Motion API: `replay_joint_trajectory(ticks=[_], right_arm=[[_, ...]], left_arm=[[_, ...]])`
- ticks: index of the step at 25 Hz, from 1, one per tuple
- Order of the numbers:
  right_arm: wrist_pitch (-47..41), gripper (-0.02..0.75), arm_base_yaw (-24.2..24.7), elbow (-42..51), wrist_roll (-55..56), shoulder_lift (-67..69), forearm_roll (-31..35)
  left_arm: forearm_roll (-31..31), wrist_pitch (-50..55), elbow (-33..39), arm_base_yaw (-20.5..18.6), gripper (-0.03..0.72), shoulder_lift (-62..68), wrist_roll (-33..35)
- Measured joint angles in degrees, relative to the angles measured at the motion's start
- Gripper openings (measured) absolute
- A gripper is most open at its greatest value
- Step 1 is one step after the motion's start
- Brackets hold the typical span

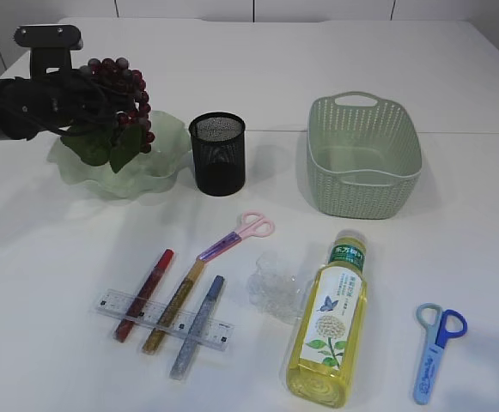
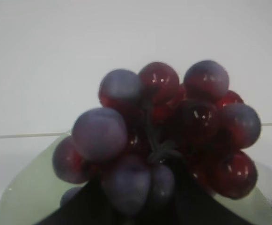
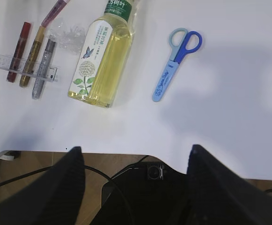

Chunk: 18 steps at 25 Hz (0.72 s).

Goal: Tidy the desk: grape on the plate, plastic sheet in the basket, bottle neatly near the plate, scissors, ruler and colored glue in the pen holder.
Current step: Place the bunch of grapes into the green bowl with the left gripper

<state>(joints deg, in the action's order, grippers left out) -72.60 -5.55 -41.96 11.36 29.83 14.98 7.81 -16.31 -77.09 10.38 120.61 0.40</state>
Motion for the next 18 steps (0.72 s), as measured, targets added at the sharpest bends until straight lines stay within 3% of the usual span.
replay_joint_trajectory(ticks=[14, 18], right_arm=[[0.00, 0.531, 0.00, 0.00, 0.00, 0.00, 0.00], [0.00, 0.531, 0.00, 0.00, 0.00, 0.00, 0.00]], left_arm=[[0.00, -1.06, 0.00, 0.00, 0.153, 2.85, 0.00], [0.00, -1.06, 0.00, 0.00, 0.204, 2.85, 0.00]])
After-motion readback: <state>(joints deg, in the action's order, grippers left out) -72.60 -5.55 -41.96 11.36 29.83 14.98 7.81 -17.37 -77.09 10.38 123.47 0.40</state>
